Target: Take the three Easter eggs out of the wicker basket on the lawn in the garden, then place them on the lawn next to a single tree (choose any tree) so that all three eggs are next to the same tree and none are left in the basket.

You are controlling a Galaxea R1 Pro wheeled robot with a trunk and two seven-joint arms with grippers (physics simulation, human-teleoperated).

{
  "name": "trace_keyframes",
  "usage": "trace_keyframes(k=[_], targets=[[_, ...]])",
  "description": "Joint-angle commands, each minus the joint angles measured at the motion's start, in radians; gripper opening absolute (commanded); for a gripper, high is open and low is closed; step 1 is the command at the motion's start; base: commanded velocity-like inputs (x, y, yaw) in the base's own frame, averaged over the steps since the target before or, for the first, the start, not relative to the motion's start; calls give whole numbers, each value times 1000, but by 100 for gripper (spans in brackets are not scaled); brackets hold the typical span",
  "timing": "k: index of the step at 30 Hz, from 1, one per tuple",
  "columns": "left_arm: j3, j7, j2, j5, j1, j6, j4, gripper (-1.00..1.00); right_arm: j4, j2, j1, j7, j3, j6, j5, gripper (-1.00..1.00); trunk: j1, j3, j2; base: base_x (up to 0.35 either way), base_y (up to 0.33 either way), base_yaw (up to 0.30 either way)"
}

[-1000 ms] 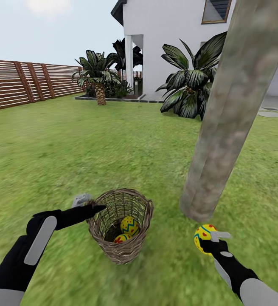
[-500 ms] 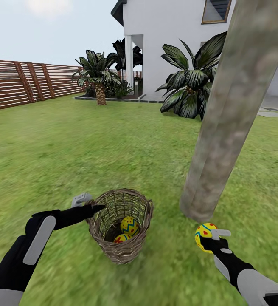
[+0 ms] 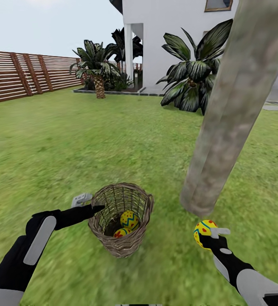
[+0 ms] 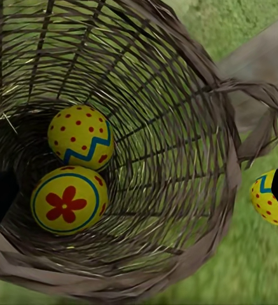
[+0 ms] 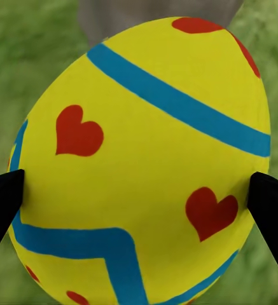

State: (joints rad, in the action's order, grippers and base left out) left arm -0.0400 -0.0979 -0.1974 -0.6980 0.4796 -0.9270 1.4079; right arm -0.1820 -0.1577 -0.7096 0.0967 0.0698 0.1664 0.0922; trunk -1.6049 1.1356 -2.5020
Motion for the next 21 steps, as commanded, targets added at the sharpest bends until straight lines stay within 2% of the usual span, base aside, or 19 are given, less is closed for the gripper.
trace_keyframes(k=[1,3,9,14,21], targets=[[0,-8,0,8,1,-3,1,100,1,0,-1,3,8,4,9,-100,0,5,-1,0,0,0],[11,-11,-11,0,-6,-8,12,100,-11,-2,-12,9,1,10,21,-100,0,5,-1,0,0,0],[32,-10,-16,-2,15,-19,34,100,-44,0,-47,9,-2,20,21,-100,0,5,-1,0,0,0],[60,-14,-44,-19,44,-47,51,100,-71,1,-75,9,-2,21,21,-100,0,5,-1,0,0,0],[99,-16,-83,-56,83,-83,43,100,-67,1,-79,10,-2,20,23,-100,0,5,-1,0,0,0]])
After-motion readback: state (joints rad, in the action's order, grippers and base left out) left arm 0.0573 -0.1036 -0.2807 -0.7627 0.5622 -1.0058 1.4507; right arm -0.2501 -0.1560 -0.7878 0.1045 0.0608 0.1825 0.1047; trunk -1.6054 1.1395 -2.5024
